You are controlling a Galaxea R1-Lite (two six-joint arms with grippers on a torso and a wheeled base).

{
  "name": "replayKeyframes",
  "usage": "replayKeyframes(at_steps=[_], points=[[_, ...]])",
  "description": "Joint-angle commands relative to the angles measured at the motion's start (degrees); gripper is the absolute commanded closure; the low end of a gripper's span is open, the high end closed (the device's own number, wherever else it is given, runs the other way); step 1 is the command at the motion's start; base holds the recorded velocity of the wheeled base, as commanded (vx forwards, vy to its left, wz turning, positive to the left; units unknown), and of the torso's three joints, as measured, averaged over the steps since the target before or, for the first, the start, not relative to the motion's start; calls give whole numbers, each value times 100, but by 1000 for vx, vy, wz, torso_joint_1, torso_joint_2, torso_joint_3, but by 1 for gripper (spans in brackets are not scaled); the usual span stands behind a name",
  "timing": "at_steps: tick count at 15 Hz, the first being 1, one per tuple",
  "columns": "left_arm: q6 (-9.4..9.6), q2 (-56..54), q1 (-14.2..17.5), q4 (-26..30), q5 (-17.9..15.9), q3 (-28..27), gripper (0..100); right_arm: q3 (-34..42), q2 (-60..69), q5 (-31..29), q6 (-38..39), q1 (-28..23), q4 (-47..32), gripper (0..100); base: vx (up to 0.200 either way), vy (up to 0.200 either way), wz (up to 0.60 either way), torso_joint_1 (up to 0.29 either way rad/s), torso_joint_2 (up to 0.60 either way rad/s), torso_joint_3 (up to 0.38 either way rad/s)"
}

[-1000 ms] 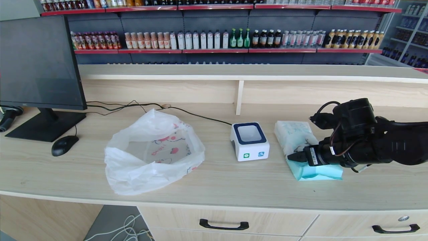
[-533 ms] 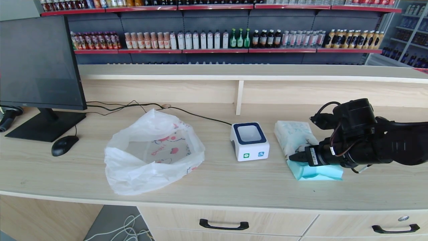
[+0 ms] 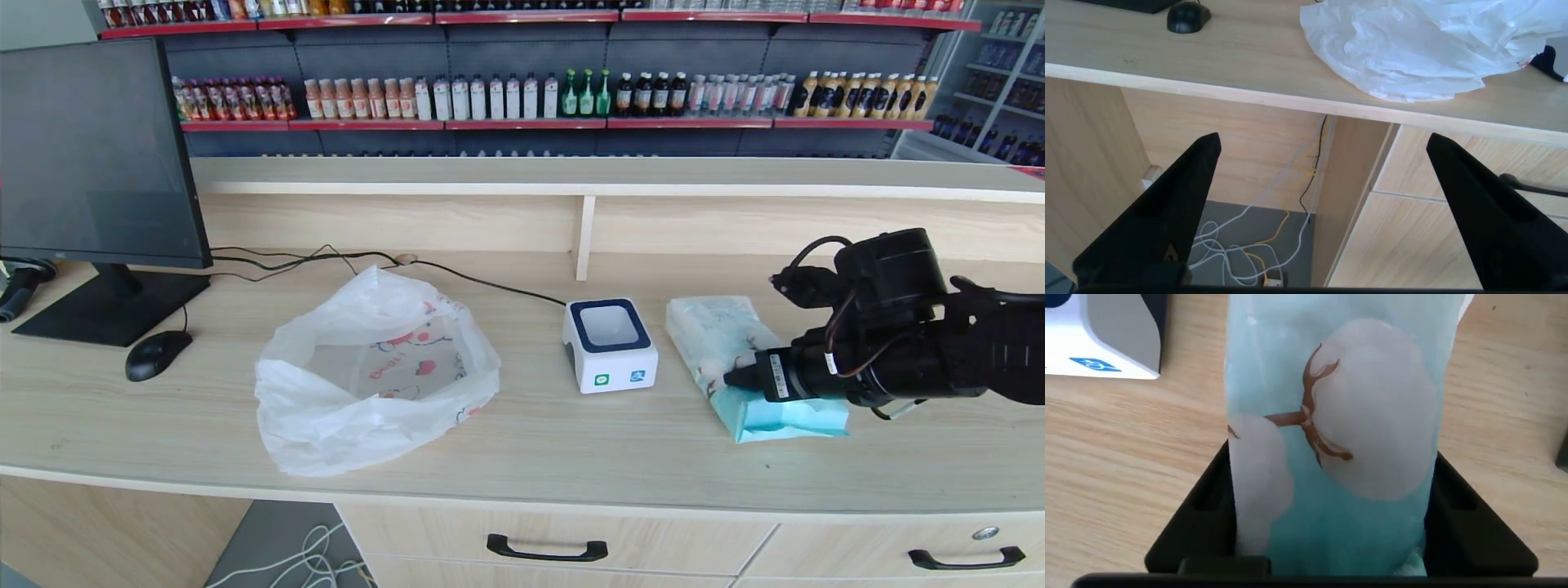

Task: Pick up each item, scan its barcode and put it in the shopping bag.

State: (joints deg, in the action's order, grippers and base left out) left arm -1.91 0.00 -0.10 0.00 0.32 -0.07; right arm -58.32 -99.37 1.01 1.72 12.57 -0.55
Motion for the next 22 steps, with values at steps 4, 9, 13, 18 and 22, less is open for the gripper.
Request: replayKeyframes(at_steps=[4,9,13,18,22], points=[[-2,0,1,0,3,-1,0,31,690,22,-5,53,2,100,0,0,0,0,0,0],[-2,0,1,0,3,-1,0,260,945,66,4,53,28,100,0,0,0,0,0,0],[-2,0,10,0,3,7,0,506,1464,66,48,105,37,100,0,0,0,0,0,0],[-2,0,1,0,3,-1,0,1244,1174,57,531,237,899,100,0,0,0,0,0,0],[-2,0,1,0,3,7,0,1525,620,57,496,237,1347,100,0,0,0,0,0,0]])
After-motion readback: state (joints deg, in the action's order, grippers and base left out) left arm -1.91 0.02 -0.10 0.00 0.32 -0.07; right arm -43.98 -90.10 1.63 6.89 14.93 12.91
